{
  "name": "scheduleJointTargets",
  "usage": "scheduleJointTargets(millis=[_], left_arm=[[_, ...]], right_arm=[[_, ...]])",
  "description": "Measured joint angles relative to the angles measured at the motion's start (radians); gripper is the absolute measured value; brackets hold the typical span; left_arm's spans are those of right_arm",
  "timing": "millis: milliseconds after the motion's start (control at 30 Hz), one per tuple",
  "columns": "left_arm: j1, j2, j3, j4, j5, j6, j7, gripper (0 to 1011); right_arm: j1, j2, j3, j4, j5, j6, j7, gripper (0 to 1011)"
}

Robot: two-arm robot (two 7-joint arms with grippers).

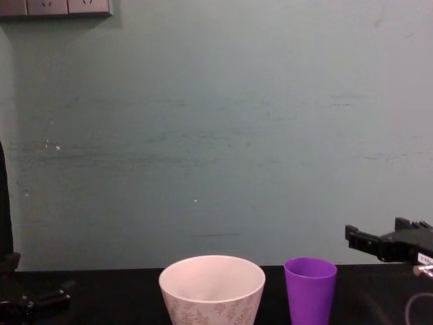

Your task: Pick up the cup and pour the mung beans from the cup into the bowl.

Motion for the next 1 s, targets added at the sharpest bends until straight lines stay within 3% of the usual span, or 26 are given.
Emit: scheduleJointTargets(millis=[367, 667, 1000], left_arm=[[0.000, 0.000, 0.000, 0.000, 0.000, 0.000, 0.000, 1011], [0.000, 0.000, 0.000, 0.000, 0.000, 0.000, 0.000, 1011], [0.000, 0.000, 0.000, 0.000, 0.000, 0.000, 0.000, 1011]], right_arm=[[0.041, -0.017, 0.014, 0.113, -0.037, 0.033, -0.007, 1004], [0.062, -0.033, 0.021, 0.169, -0.043, 0.017, 0.016, 1004], [0.060, -0.031, 0.020, 0.164, -0.043, 0.018, 0.016, 1004]])
